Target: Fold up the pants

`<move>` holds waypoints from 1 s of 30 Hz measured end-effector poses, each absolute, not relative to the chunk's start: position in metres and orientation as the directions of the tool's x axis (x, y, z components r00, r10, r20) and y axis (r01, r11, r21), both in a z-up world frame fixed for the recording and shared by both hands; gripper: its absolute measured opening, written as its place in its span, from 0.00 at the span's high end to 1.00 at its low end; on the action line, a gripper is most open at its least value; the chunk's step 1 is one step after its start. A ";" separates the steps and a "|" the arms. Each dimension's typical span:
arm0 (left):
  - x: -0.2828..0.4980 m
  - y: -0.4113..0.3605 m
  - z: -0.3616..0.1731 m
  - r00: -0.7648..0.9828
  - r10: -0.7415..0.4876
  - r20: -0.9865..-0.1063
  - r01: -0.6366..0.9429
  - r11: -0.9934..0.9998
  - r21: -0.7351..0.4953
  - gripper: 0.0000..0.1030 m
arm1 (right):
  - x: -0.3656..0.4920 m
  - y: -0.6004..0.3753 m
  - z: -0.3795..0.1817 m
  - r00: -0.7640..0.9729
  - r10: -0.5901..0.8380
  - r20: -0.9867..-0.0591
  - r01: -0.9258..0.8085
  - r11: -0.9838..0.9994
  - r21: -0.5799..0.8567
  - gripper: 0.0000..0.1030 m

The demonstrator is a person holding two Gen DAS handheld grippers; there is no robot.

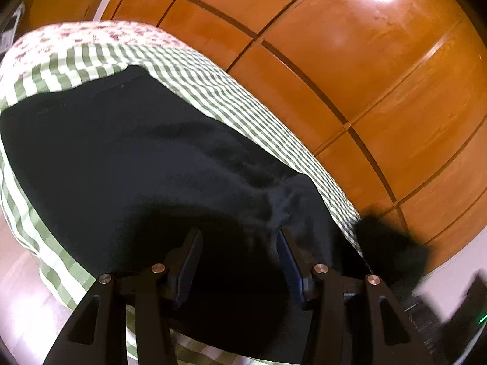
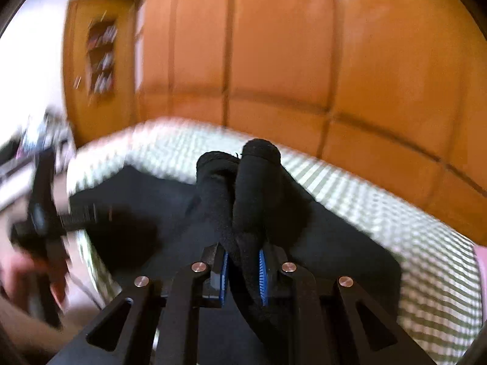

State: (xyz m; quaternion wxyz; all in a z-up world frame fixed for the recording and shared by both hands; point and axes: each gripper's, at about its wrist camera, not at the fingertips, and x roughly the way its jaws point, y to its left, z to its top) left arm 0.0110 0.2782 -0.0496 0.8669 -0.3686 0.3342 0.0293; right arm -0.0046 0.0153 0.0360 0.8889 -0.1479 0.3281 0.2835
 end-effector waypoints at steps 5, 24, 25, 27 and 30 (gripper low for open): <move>0.021 0.270 -0.051 0.765 -0.275 -0.582 -0.249 0.707 -0.662 0.43 | -0.031 0.046 -0.023 0.601 0.350 -0.718 -0.684 0.691 -0.236 0.43; 0.100 0.158 -0.055 0.585 -0.553 -0.593 -0.013 0.725 -0.689 0.30 | -0.040 -0.142 0.035 0.672 0.462 -0.579 -0.329 0.886 0.326 0.55; 0.099 0.152 -0.054 0.585 -0.542 -0.604 0.001 0.744 -0.668 0.40 | -0.035 -0.148 0.028 0.659 0.447 -0.605 -0.291 0.893 0.343 0.65; 0.101 0.142 -0.052 0.546 -0.537 -0.642 0.026 0.778 -0.628 0.83 | -0.024 -0.157 0.009 0.615 0.422 -0.666 -0.212 0.902 0.376 0.81; 0.090 0.149 -0.032 0.589 -0.565 -0.578 0.042 0.736 -0.676 0.83 | -0.016 -0.174 0.002 0.604 0.417 -0.679 -0.134 0.893 0.430 1.00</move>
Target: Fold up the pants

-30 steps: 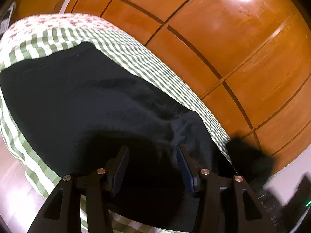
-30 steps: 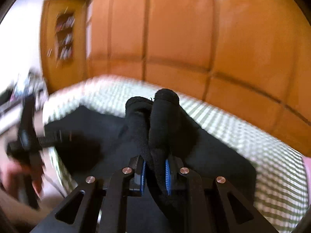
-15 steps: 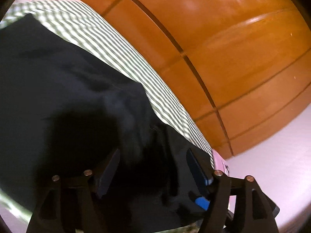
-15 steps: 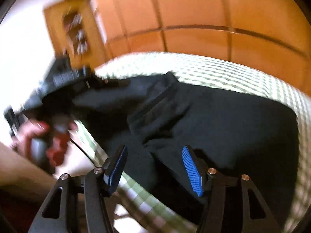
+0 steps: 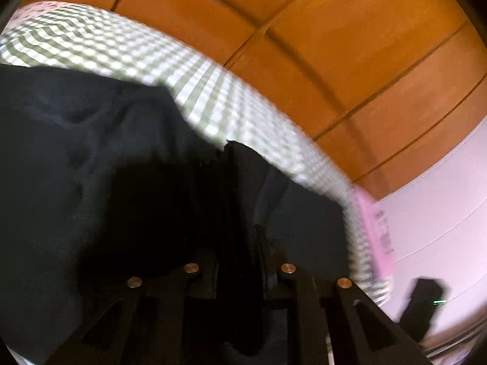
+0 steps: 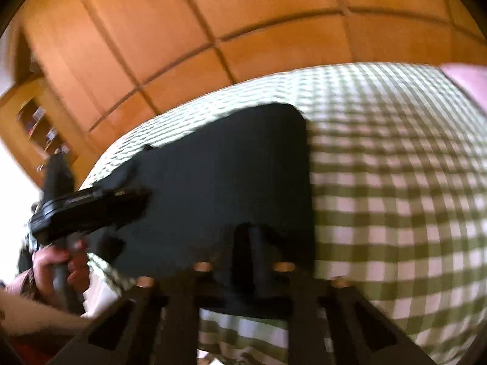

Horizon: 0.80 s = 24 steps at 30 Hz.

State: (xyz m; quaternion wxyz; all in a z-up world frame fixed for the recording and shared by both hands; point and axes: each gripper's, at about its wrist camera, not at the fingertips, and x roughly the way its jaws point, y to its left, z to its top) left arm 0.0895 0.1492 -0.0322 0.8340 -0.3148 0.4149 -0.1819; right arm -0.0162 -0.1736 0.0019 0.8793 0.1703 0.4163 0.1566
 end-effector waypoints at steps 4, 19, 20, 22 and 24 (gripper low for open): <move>0.061 0.153 0.003 0.660 -0.531 -0.531 0.138 0.781 -0.609 0.82 | -0.027 -0.179 0.012 0.617 0.394 -0.681 -0.162 0.911 0.380 1.00; 0.051 0.169 -0.002 0.741 -0.342 -0.577 -0.042 0.835 -0.549 0.74 | -0.035 -0.186 0.024 0.640 0.397 -0.658 -0.179 0.910 0.375 1.00; 0.050 0.166 0.005 0.760 -0.332 -0.558 -0.028 0.842 -0.539 0.74 | -0.032 -0.186 0.029 0.647 0.403 -0.648 -0.191 0.908 0.374 1.00; 0.055 0.155 0.016 0.772 -0.338 -0.539 0.028 0.864 -0.503 0.72 | -0.017 -0.181 0.039 0.649 0.407 -0.643 -0.221 0.909 0.353 1.00; 0.073 0.137 0.019 0.744 -0.359 -0.563 0.078 0.884 -0.461 0.72 | 0.000 -0.173 0.043 0.639 0.402 -0.656 -0.239 0.914 0.328 1.00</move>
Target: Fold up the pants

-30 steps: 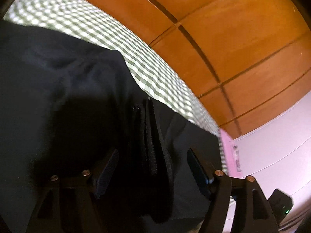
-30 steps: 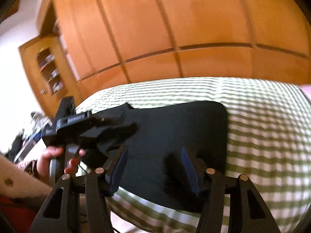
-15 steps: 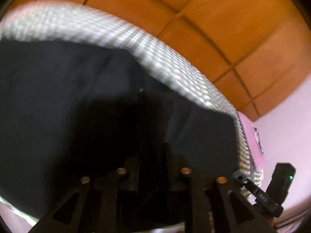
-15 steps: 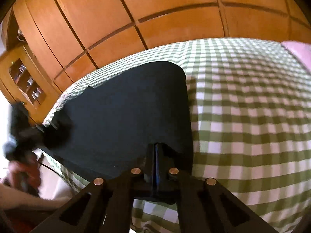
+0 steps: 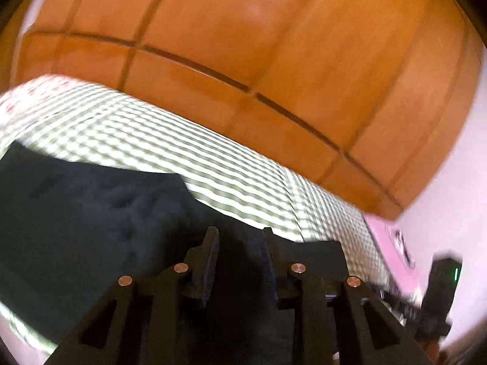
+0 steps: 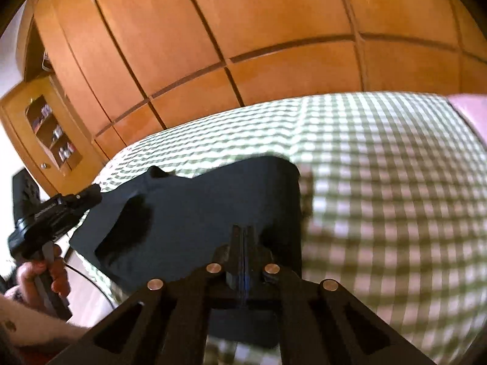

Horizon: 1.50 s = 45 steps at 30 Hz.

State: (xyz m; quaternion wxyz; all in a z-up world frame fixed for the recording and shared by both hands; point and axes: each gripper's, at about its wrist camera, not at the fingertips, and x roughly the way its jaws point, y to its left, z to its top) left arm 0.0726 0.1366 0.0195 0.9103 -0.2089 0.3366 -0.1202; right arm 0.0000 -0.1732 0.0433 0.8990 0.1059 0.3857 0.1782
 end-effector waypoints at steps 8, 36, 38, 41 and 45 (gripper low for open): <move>0.109 0.061 -0.033 0.572 -0.301 -0.763 0.215 0.953 -0.215 0.73 | 0.062 -0.134 0.024 0.587 0.349 -0.731 -0.265 0.935 0.234 1.00; 0.027 0.184 -0.042 0.699 -0.394 -0.598 0.120 0.888 -0.444 0.69 | 0.008 -0.171 0.008 0.698 0.266 -0.665 -0.129 0.960 0.249 1.00; 0.015 0.210 -0.042 0.725 -0.366 -0.583 0.040 0.868 -0.496 0.69 | -0.001 -0.168 0.017 0.698 0.238 -0.675 -0.108 0.967 0.230 0.99; -0.004 0.247 -0.040 0.773 -0.298 -0.560 -0.082 0.829 -0.554 0.68 | -0.011 -0.152 0.029 0.700 0.273 -0.660 -0.162 0.961 0.225 0.88; -0.031 0.290 -0.035 0.822 -0.164 -0.545 -0.237 0.772 -0.590 0.56 | -0.013 -0.114 0.030 0.640 0.393 -0.661 -0.302 0.919 0.255 0.88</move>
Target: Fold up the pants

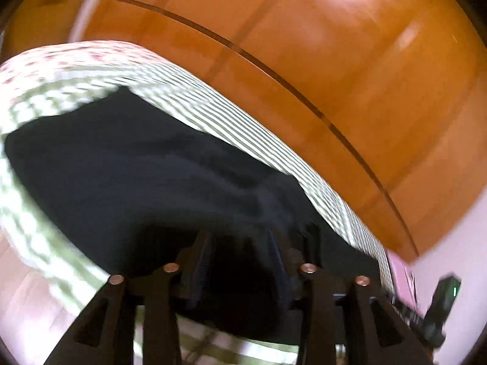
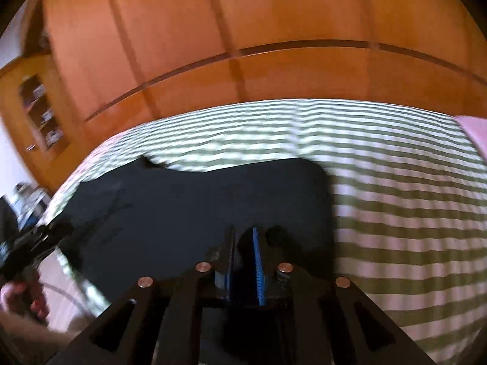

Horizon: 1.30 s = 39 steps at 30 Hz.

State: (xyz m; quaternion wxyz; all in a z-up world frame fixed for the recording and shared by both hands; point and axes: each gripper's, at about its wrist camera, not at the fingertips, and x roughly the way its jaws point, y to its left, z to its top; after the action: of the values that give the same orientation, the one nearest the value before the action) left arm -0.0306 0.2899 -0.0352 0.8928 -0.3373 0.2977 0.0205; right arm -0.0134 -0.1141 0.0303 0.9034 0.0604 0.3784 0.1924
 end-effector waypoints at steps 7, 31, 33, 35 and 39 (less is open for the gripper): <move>-0.068 0.332 -0.024 0.865 0.050 -0.498 -0.390 0.692 -0.608 0.41 | -0.016 -0.040 0.022 0.499 0.532 -0.684 -0.528 0.812 0.247 0.87; -0.101 0.380 -0.081 0.819 0.142 -0.557 -0.558 0.425 -0.712 0.32 | -0.024 -0.025 0.000 0.514 0.542 -0.665 -0.577 0.792 0.199 0.70; -0.104 0.385 -0.088 0.811 0.141 -0.568 -0.572 0.397 -0.718 0.32 | -0.024 -0.025 0.000 0.515 0.541 -0.666 -0.576 0.793 0.198 0.70; -0.103 0.393 -0.099 0.817 0.087 -0.570 -0.560 0.354 -0.749 0.32 | -0.024 -0.025 0.000 0.515 0.541 -0.665 -0.576 0.793 0.199 0.70; -0.099 0.398 -0.100 0.847 0.051 -0.529 -0.512 0.346 -0.787 0.32 | -0.024 -0.025 0.000 0.515 0.540 -0.665 -0.575 0.794 0.199 0.70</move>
State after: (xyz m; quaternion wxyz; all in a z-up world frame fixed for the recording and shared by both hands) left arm -0.0991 0.3975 -0.1002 0.7926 -0.5436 0.2117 0.1775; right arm -0.0242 -0.0248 -0.0005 0.8702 -0.0232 0.3738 0.3203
